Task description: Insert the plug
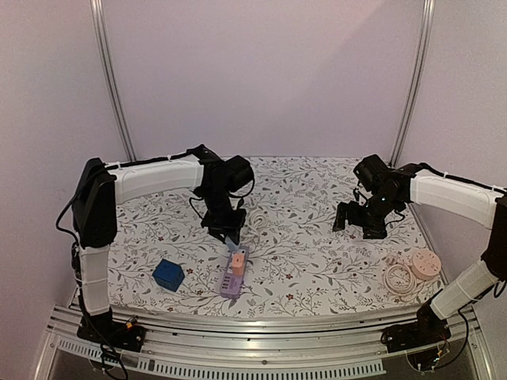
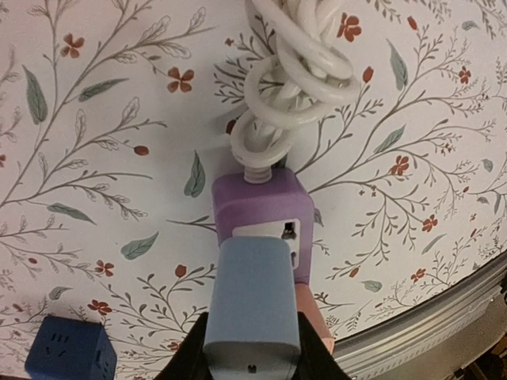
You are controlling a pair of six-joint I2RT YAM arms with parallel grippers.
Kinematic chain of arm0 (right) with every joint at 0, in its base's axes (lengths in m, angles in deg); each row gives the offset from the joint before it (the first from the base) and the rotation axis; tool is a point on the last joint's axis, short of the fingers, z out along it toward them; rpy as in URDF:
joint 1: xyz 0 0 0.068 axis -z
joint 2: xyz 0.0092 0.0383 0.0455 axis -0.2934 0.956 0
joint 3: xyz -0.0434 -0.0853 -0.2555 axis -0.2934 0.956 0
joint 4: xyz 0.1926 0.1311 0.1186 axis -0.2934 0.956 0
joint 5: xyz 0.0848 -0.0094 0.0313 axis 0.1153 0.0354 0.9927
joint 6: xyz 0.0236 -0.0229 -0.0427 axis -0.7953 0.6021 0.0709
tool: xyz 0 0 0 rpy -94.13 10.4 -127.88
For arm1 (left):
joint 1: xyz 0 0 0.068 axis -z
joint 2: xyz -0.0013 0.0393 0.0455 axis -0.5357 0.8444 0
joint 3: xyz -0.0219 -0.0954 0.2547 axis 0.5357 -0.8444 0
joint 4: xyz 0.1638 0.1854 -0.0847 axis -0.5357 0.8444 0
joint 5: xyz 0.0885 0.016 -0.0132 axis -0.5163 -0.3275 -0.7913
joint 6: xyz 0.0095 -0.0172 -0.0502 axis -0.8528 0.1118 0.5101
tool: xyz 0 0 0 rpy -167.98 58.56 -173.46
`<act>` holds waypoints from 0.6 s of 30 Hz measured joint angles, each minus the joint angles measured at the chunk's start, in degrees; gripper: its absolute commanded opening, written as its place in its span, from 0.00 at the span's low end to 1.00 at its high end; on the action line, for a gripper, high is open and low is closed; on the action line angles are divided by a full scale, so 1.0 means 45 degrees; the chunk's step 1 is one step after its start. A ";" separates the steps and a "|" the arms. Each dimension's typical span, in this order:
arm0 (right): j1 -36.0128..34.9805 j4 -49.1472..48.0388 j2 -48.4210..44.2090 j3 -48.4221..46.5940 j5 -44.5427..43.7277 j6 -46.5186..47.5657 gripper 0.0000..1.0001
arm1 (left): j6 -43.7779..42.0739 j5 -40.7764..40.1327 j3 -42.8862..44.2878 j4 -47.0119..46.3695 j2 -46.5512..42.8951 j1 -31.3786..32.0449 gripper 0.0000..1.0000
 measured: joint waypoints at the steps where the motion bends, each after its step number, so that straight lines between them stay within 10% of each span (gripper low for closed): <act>1: 0.0000 0.0000 0.0005 -0.0005 0.0005 0.0010 0.99 | 0.0005 -0.0044 0.0000 0.0073 -0.0053 0.0000 0.00; 18: 0.0000 -0.0058 0.0199 -0.0214 0.0083 -0.0015 0.99 | 0.0986 0.0005 0.0155 0.0403 -0.0253 0.0719 0.00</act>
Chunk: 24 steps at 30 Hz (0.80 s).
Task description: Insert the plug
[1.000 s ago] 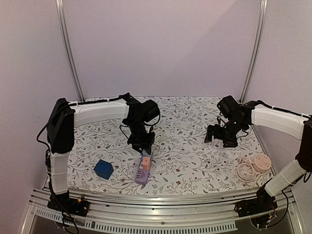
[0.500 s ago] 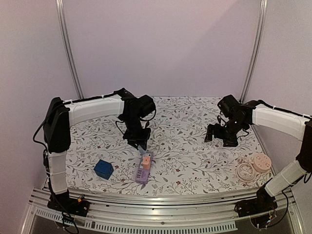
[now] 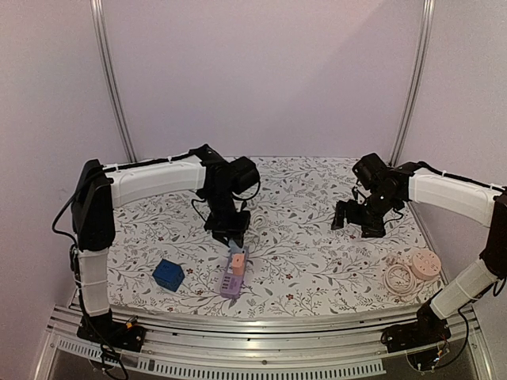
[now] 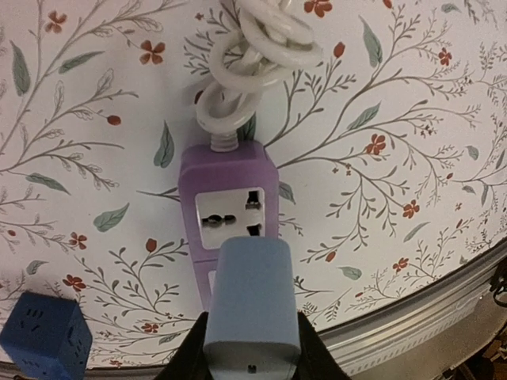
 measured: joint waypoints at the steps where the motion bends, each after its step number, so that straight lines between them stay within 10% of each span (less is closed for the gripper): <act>1: 0.0000 -0.0010 0.0000 0.0005 0.0005 -0.0005 0.99 | 0.0078 -0.0015 0.0058 -0.0015 0.0015 0.0029 0.00; 24: 0.0000 -0.0189 -0.0384 0.0918 -0.0010 -0.0233 0.99 | 0.0578 -0.0767 0.0952 0.0495 0.0908 0.0340 0.00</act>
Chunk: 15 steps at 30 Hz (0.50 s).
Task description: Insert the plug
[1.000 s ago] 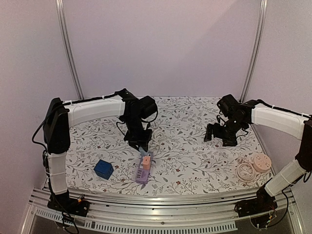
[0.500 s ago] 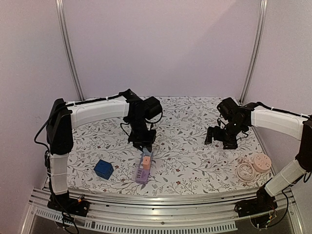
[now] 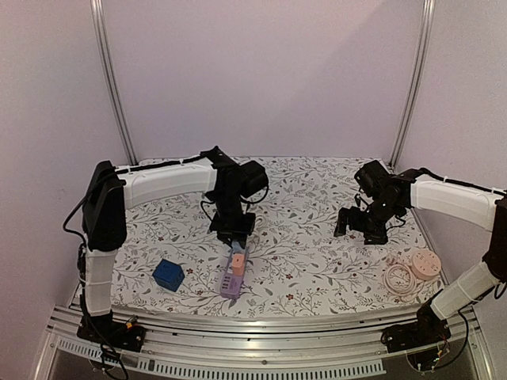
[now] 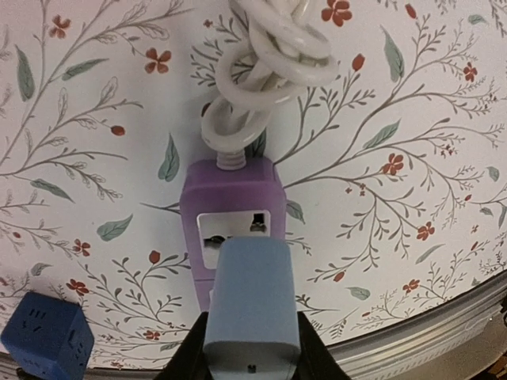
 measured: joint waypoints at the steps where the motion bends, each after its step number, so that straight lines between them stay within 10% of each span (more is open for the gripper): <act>1: 0.0000 -0.0005 0.0000 0.0000 0.0000 0.0000 0.99 | -0.0024 -0.0049 0.0097 0.0049 0.0063 0.0005 0.00; 15: 0.0000 -0.0039 0.0000 0.0000 -0.0005 0.0005 0.99 | -0.0325 -0.0155 0.0544 0.0228 0.0583 0.0233 0.00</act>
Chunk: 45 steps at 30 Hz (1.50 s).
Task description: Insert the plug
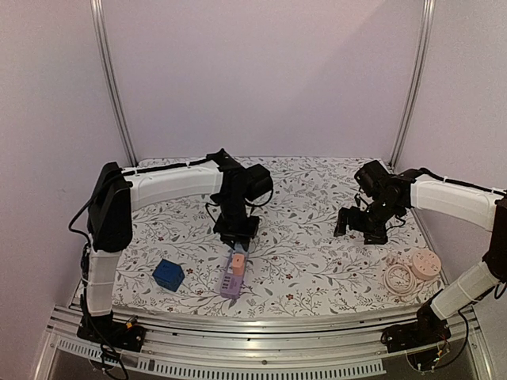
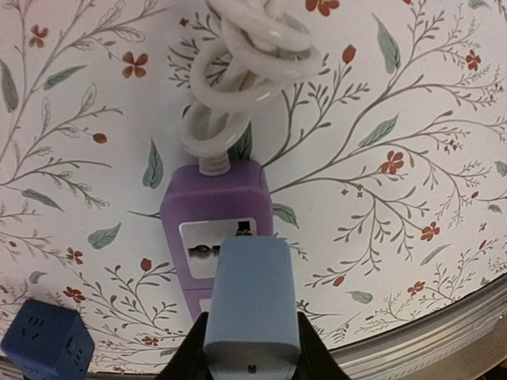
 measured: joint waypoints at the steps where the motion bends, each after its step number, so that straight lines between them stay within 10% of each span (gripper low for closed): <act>1: 0.0000 0.0000 0.0000 0.0000 0.0000 -0.0005 0.99 | 0.0000 -0.0019 0.0000 0.0010 0.0000 0.0005 0.00; 45: 0.0000 -0.0117 -0.0029 0.0248 0.0000 -0.0005 0.99 | -0.0311 -0.0282 0.0117 0.0287 0.0092 0.0170 0.00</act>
